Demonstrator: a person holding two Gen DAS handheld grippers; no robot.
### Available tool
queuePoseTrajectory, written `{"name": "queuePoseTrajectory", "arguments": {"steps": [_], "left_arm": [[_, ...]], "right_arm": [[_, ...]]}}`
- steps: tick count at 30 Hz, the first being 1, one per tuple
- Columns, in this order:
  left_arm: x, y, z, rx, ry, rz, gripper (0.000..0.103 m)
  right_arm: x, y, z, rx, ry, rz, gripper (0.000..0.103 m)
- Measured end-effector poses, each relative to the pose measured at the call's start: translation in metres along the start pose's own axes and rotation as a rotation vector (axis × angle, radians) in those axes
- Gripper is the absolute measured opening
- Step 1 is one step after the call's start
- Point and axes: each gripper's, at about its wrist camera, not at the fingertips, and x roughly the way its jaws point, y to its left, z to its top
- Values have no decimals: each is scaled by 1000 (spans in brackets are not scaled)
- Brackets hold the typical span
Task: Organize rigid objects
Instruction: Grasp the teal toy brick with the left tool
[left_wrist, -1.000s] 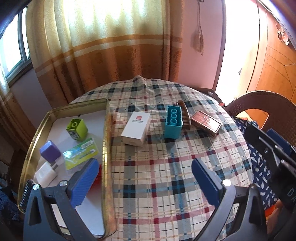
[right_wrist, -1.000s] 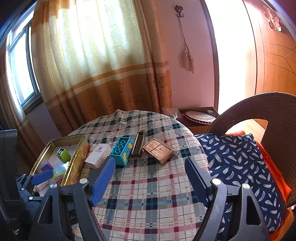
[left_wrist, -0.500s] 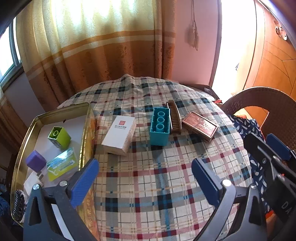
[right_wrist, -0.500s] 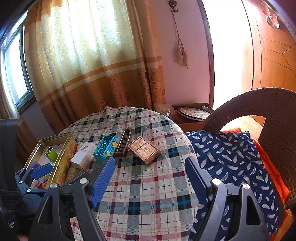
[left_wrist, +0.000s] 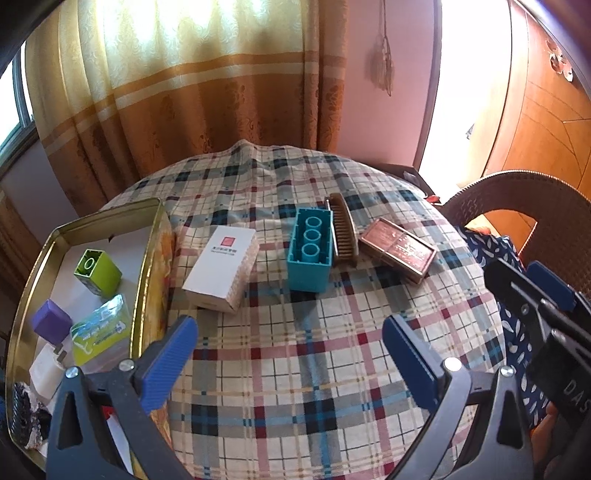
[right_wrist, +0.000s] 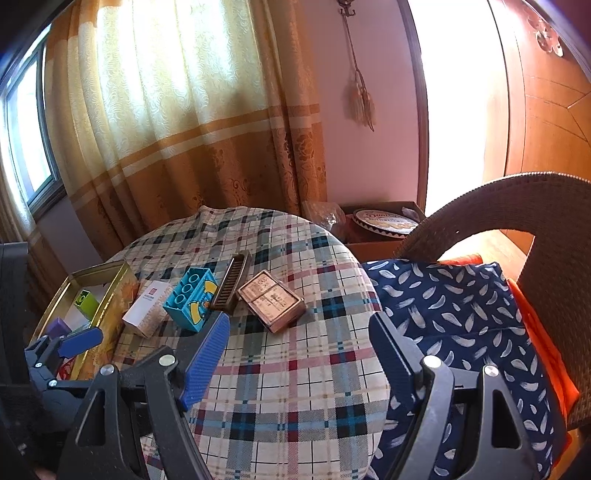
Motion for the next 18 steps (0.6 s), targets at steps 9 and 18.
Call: {"name": "queuePoseTrajectory", "arguments": {"steps": [9,18], "left_arm": [[-1,29,26,-65,-27,15,101],[15,19,39,-38,-4,13,94]], "right_arm": [[14,3,-2,4,24,43,70],[18,-3,-4,26,35,59,61]]}}
